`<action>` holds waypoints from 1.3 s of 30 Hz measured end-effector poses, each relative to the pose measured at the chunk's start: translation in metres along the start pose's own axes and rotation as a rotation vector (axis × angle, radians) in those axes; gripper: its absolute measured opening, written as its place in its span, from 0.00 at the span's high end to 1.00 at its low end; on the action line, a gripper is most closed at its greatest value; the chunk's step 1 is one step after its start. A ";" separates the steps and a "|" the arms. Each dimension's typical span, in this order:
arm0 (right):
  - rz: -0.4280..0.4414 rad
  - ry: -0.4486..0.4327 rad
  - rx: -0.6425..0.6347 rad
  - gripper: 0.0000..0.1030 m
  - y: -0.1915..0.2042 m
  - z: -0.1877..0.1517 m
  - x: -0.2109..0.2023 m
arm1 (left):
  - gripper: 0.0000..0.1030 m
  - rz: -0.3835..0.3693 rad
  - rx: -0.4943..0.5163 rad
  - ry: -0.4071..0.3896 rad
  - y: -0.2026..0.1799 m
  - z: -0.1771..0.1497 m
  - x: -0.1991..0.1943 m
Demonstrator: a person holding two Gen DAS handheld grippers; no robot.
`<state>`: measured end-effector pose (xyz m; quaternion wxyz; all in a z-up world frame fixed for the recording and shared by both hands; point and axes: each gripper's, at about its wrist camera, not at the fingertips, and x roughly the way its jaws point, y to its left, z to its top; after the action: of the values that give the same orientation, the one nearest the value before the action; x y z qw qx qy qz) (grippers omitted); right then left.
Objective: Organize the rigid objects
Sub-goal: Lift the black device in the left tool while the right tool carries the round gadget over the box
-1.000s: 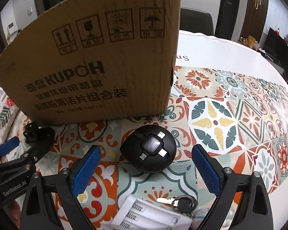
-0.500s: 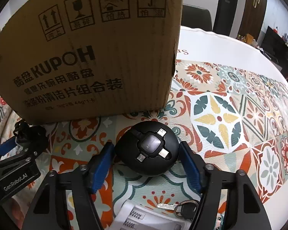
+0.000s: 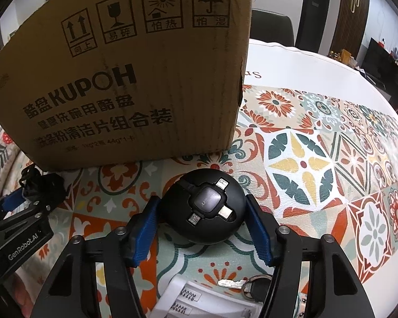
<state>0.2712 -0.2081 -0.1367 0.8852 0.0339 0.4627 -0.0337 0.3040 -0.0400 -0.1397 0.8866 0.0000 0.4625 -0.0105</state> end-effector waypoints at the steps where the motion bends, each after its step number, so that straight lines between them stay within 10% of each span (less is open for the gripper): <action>1: 0.002 -0.002 0.000 0.39 0.000 -0.001 -0.002 | 0.30 0.001 0.002 -0.007 0.000 -0.001 -0.002; 39: 0.051 -0.243 -0.013 0.39 0.005 -0.012 -0.123 | 0.30 -0.083 0.056 -0.213 0.001 -0.015 -0.139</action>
<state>0.1923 -0.1986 -0.0423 0.9355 0.0357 0.3512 -0.0120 0.2119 -0.0364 -0.0339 0.9291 0.0044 0.3648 -0.0599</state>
